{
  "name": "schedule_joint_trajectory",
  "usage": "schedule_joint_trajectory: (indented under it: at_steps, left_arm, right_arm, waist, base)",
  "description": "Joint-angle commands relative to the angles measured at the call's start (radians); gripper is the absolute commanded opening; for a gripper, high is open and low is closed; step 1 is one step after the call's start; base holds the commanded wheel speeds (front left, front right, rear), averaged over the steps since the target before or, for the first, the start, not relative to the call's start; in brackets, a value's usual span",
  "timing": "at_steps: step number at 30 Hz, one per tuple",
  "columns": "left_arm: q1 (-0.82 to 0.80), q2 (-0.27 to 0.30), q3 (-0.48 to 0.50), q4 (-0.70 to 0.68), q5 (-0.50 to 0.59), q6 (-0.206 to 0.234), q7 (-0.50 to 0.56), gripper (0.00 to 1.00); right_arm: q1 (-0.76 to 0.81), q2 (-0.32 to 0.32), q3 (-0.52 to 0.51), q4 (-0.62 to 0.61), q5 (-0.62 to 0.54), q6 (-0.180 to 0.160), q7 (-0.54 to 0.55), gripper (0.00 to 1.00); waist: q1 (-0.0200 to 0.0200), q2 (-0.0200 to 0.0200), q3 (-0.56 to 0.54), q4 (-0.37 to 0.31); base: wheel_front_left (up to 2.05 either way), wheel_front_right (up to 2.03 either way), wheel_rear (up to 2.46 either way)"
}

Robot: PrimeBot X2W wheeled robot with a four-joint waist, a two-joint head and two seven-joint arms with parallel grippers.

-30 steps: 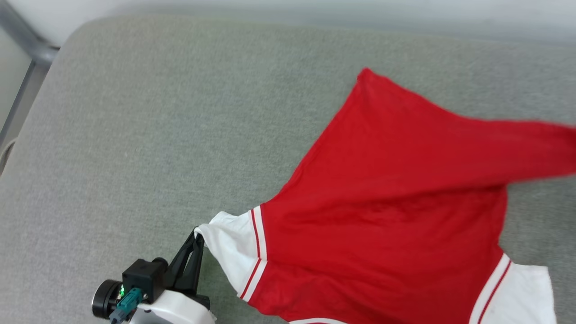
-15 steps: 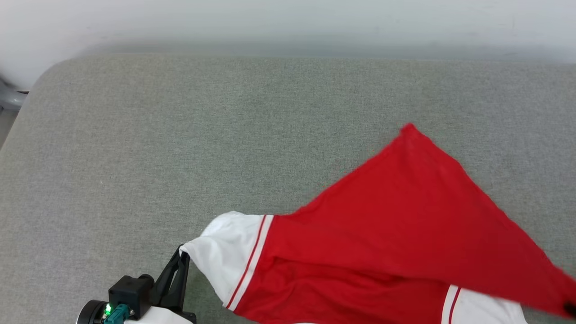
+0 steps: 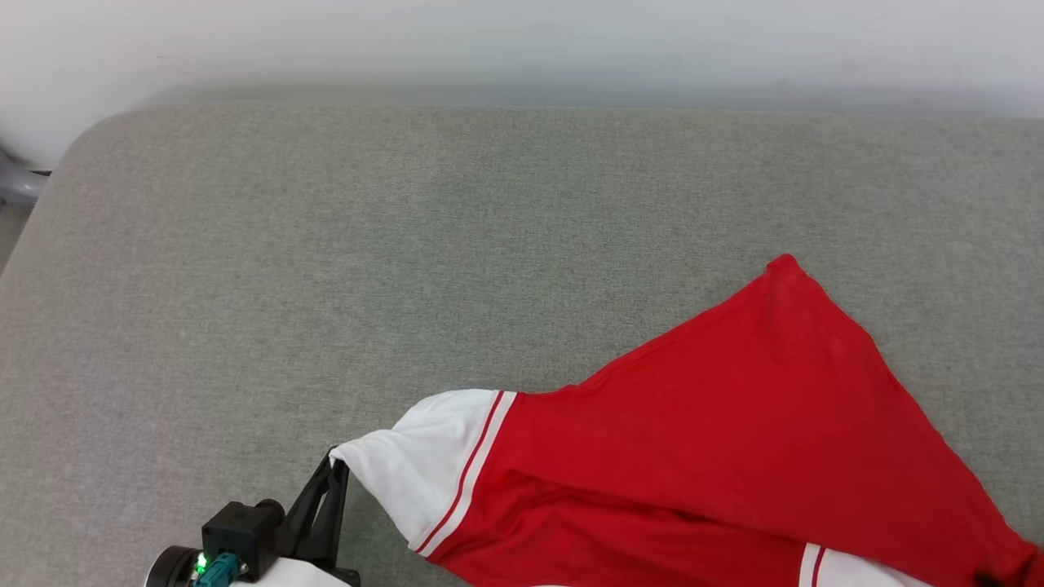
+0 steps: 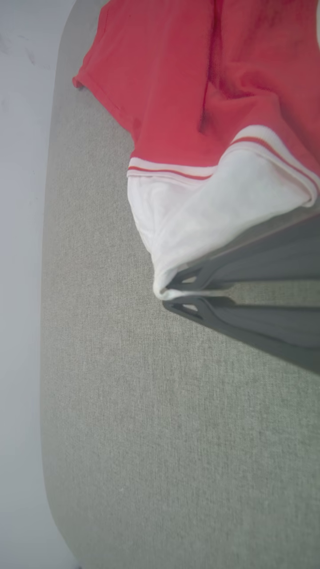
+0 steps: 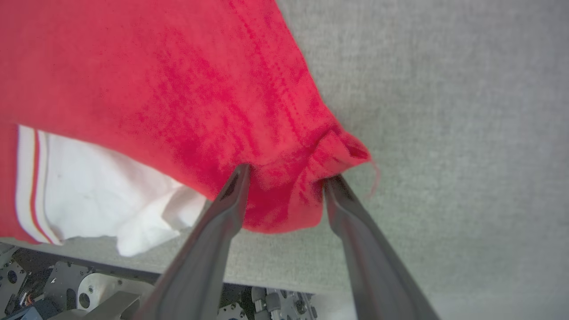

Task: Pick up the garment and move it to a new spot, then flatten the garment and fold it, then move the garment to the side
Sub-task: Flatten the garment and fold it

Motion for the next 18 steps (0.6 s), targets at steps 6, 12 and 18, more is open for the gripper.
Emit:
schedule_joint_trajectory:
  at_steps: [6, 12, 18]
  left_arm:
    - [-0.016, -0.004, -0.014, -0.008, 0.002, 0.003, 0.003, 0.00]
    - [-0.047, -0.009, -0.035, -0.022, 0.009, -0.004, 0.007, 0.00]
    - [-0.085, -0.016, -0.053, -0.030, 0.020, -0.010, 0.005, 0.00]
  right_arm:
    - [-0.111, -0.069, -0.053, -0.119, -0.017, -0.001, -0.087, 1.00]
    - [-0.282, -0.162, -0.003, -0.214, -0.031, -0.001, -0.082, 1.00]
    - [-0.496, -0.238, 0.180, -0.238, -0.030, -0.001, 0.043, 1.00]
  waist:
    - [0.0001, -0.0001, 0.001, 0.014]
    - [0.0001, -0.0001, 0.028, 0.042]
    - [0.0001, -0.0001, 0.067, 0.074]
  base:
    - [0.00, 0.00, 0.00]
    - [0.00, 0.00, 0.00]
    - [0.00, 0.00, 0.00]
